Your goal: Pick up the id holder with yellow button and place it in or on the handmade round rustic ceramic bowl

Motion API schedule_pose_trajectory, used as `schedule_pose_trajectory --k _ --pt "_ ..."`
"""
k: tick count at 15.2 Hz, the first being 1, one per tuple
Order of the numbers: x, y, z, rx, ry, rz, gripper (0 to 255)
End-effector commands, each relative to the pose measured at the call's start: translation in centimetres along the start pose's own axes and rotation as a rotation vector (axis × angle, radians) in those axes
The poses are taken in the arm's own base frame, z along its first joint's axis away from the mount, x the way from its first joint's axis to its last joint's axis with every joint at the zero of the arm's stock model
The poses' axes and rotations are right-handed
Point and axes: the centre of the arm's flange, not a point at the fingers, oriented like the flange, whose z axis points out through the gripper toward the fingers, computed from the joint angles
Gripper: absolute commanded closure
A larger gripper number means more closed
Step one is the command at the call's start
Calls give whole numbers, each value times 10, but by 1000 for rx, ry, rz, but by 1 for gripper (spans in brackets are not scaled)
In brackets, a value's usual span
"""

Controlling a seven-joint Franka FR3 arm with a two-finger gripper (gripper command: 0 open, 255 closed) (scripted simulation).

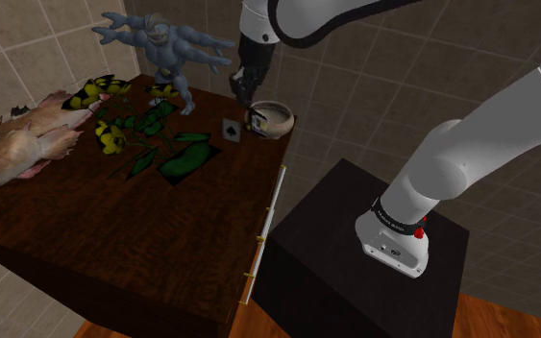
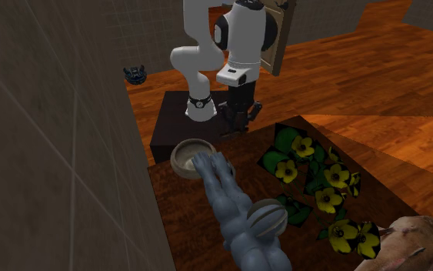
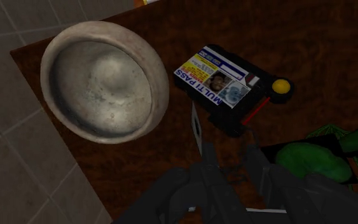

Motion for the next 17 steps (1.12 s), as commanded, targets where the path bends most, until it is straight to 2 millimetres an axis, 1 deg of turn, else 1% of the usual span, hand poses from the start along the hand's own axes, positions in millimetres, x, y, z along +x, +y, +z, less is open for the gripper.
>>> schedule_pose_trajectory --k 1,12,13,17 --pt "1 1 -8 0 0 0 255" --pt "29 144 -11 0 0 0 255" --pt "33 163 -11 0 0 0 255" --pt "30 162 10 0 0 0 255"
